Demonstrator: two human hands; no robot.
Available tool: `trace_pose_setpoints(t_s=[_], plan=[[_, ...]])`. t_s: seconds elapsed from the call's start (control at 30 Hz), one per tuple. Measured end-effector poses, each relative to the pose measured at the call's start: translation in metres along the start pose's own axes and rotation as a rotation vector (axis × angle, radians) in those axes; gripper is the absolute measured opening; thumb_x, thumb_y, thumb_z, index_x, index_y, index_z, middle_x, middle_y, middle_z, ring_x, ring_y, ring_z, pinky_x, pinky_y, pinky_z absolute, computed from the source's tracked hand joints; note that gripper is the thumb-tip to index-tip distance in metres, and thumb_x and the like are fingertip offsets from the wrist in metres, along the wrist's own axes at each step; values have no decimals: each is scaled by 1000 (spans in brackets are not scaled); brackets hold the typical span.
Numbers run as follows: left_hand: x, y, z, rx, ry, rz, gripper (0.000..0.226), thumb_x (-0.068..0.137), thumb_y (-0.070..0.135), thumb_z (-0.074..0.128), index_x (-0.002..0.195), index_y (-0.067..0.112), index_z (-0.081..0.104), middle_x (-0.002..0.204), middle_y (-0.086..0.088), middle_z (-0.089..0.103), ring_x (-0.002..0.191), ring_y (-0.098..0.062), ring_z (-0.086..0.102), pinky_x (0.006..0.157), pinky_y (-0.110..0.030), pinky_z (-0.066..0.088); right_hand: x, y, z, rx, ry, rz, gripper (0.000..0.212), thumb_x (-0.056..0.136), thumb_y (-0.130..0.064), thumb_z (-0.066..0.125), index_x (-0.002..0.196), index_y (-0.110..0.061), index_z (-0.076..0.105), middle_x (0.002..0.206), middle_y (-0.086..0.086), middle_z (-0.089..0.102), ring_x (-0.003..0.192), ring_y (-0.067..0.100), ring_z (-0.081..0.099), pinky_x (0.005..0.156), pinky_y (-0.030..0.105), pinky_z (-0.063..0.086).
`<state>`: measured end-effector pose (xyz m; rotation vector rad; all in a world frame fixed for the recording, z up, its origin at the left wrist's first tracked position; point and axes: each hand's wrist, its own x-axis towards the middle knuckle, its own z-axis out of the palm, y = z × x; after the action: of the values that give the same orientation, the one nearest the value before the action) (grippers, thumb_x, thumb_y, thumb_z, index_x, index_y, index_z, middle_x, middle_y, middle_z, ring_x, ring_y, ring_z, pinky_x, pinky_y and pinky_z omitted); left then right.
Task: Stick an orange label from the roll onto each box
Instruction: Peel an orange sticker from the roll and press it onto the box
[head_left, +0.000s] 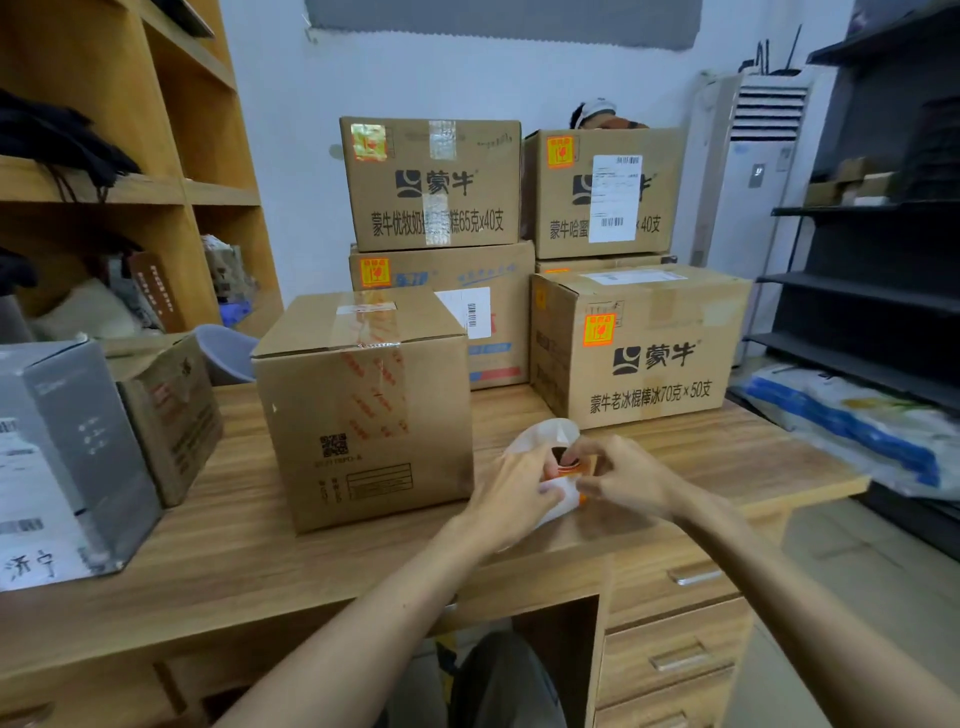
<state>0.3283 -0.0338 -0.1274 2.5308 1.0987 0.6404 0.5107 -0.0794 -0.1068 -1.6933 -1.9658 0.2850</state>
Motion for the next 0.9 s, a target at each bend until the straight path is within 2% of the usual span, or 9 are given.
trace_pose_setpoints(t_s=[0.1, 0.2, 0.37, 0.5, 0.6, 0.67, 0.77, 0.83, 0.9], plan=[[-3, -9, -3, 0, -10, 25, 28, 92, 16, 49, 113, 24, 66, 98, -2, 64, 93, -20, 58, 75, -37, 51, 0, 4, 2, -49, 11, 4, 26, 82, -16, 71, 108, -19, 71, 84, -19, 62, 63, -10, 52, 59, 8, 38], [-3, -23, -8, -10, -21, 12, 37, 92, 15, 46, 118, 25, 70, 107, -1, 67, 96, -18, 59, 79, -41, 52, 1, 12, 5, -133, 15, 10, 31, 87, -23, 70, 117, -21, 68, 104, -13, 64, 70, -10, 48, 62, 7, 33], [-5, -28, -7, -26, -12, -22, 24, 96, 15, 45, 82, 21, 63, 97, -1, 57, 90, -19, 54, 82, -46, 51, 3, 18, 16, -155, 65, 31, 16, 90, -26, 69, 106, -21, 70, 103, -6, 69, 83, 5, 50, 70, 21, 34], [-6, -29, 2, -79, 2, -29, 20, 99, 29, 52, 97, 19, 69, 104, 3, 49, 99, -14, 51, 82, -33, 45, -6, 16, 19, -152, 101, 34, 9, 91, -27, 67, 99, -23, 67, 94, -11, 64, 86, 12, 59, 71, 28, 41], [-6, -31, 10, -181, 43, -14, 24, 100, 34, 54, 102, 18, 71, 109, 4, 54, 102, -9, 52, 86, -33, 48, -15, 10, 20, -176, 131, 21, 7, 93, -30, 64, 99, -27, 64, 98, -10, 67, 89, 14, 62, 76, 34, 48], [-7, -31, 17, -297, 52, 0, 22, 102, 31, 54, 103, 18, 72, 106, 2, 61, 101, -8, 55, 89, -33, 51, -20, 8, 21, -201, 154, 18, 9, 95, -33, 61, 101, -28, 62, 98, -11, 65, 89, 12, 60, 74, 31, 46], [-8, -30, 25, -471, 71, 8, 21, 102, 25, 56, 113, 19, 73, 109, 5, 67, 106, -7, 58, 85, -17, 49, -28, 9, 28, -212, 216, 4, 16, 95, -34, 59, 109, -26, 57, 105, -11, 55, 89, 14, 60, 71, 31, 46], [-7, -32, 29, -543, 110, 5, 19, 101, 22, 57, 107, 20, 75, 103, 9, 69, 102, -6, 61, 85, -18, 49, -33, 9, 34, -233, 293, -45, 22, 93, -34, 62, 112, -26, 51, 109, -11, 45, 83, 13, 60, 64, 34, 51], [-7, -33, 31, -585, 120, -4, 18, 101, 22, 59, 103, 21, 76, 99, 9, 70, 99, -5, 62, 85, -22, 51, -38, 5, 39, -279, 382, -88, 22, 92, -34, 63, 104, -25, 47, 103, -10, 41, 73, 12, 55, 53, 30, 49]])
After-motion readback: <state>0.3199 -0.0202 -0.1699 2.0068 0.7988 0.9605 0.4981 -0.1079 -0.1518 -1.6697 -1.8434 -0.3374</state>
